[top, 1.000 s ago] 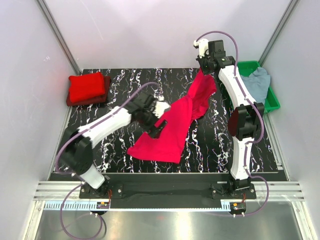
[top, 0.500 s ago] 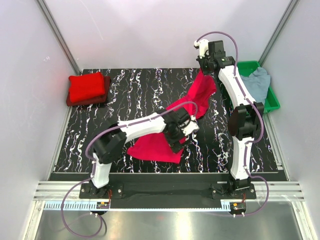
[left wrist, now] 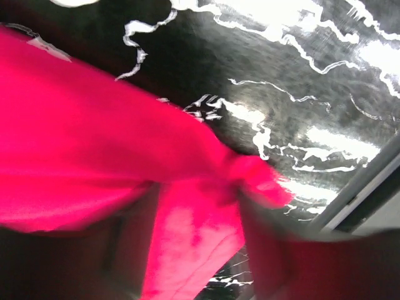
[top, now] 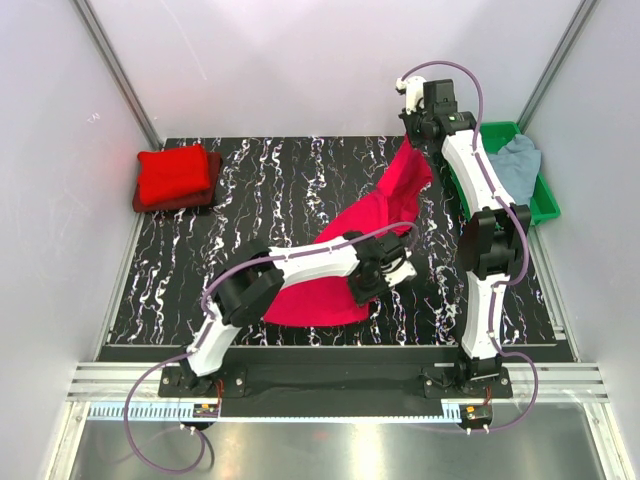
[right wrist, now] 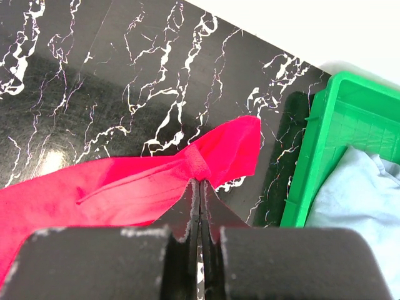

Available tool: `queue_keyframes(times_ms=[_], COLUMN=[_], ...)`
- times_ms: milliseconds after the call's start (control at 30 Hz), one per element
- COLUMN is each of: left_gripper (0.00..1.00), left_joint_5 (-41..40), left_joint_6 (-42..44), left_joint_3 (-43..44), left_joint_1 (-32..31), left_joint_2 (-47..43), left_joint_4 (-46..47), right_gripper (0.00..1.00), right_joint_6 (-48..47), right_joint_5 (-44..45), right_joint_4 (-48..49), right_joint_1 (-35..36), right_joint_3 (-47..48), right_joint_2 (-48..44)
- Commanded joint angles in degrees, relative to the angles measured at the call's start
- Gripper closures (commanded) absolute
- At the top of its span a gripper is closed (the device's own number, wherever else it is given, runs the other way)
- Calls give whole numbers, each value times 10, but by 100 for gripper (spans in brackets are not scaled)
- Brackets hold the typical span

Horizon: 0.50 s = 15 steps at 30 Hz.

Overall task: Fold and stack the t-shirts
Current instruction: Flatten the tshirt out

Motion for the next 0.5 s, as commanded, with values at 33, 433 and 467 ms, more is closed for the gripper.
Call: queue_keyframes(times_ms=[33, 433, 467], left_gripper=[96, 100, 100], left_joint_5=[-36, -236, -235], left_joint_6=[13, 99, 101], left_joint_3=[-4, -125, -105], left_joint_1=[0, 142, 159], left_joint_2=[-29, -328, -336], left_joint_4=[-6, -3, -10], right_gripper=[100, 100, 100], right_joint_6=[6, 19, 23], right_joint_5=[-7, -15, -21], right_joint_4=[16, 0, -4], right_joint_1=[-4, -10, -10], right_joint_3=[23, 8, 0], right_joint_2=[-13, -59, -67])
